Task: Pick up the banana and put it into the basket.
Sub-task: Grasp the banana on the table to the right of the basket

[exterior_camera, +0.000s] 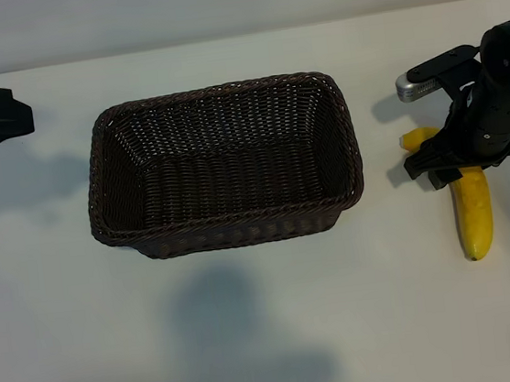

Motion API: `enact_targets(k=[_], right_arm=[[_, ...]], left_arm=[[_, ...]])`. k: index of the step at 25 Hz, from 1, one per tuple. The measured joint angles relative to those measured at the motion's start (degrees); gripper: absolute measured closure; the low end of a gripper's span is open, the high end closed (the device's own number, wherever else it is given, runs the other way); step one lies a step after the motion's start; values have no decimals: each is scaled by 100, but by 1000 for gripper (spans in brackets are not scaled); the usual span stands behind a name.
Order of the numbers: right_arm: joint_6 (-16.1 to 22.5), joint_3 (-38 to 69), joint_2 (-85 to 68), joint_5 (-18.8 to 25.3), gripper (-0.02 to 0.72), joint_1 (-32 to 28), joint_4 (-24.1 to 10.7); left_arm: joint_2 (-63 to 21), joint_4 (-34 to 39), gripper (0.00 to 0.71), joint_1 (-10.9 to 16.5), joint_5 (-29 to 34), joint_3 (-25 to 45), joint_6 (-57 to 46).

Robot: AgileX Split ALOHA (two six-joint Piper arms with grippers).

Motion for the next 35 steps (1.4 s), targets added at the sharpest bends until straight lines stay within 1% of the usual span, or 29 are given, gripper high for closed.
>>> enact_targets(k=[23, 25, 26, 29, 35], right_arm=[[4, -18, 334, 21, 127, 0, 16], [4, -18, 334, 10, 150, 0, 16], [4, -18, 334, 3, 176, 0, 16], [4, -23, 334, -17, 306, 0, 16], [61, -29, 334, -17, 303, 0, 12]], left_arm=[[0, 0, 120, 0, 3, 0, 0], [0, 0, 120, 0, -2, 0, 0], [0, 0, 120, 0, -2, 0, 0], [0, 3, 120, 0, -7, 0, 0], [0, 3, 121, 0, -18, 0, 0]])
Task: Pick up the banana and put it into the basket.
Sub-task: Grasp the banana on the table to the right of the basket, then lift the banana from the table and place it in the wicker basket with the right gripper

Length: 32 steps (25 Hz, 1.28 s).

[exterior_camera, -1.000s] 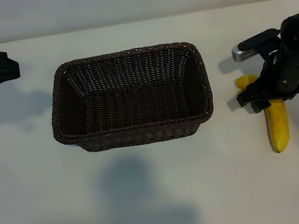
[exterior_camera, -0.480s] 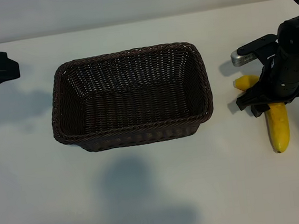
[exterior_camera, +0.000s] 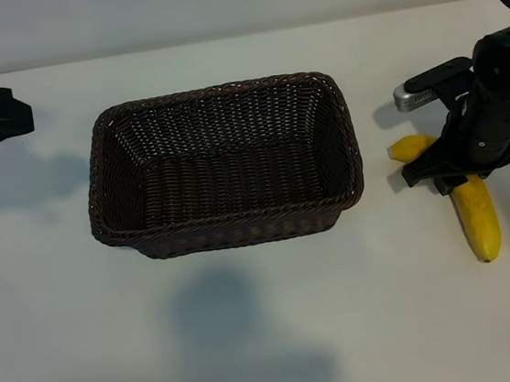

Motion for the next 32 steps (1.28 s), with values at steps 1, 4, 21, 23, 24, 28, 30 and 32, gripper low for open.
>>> enact_targets(k=[1, 4, 21, 23, 24, 28, 30, 32], right_arm=[[0, 0, 0, 0, 303, 0, 0], [0, 0, 0, 6, 303, 0, -2], [42, -211, -494, 537, 303, 0, -11], [42, -252, -632, 603, 303, 0, -11], [42, -266, -699, 611, 303, 0, -11], [42, -266, -831, 644, 304, 0, -16], [42, -266, -830, 652, 304, 0, -16], [42, -266, -830, 675, 304, 0, -16]], left_arm=[[0, 0, 121, 0, 0, 0, 0], [0, 0, 121, 0, 0, 0, 0], [0, 0, 121, 0, -5, 0, 0], [0, 0, 121, 0, -5, 0, 0], [0, 0, 121, 0, -5, 0, 0], [0, 0, 121, 0, -5, 0, 0], [0, 0, 121, 0, -5, 0, 0], [0, 0, 121, 0, -5, 0, 0]])
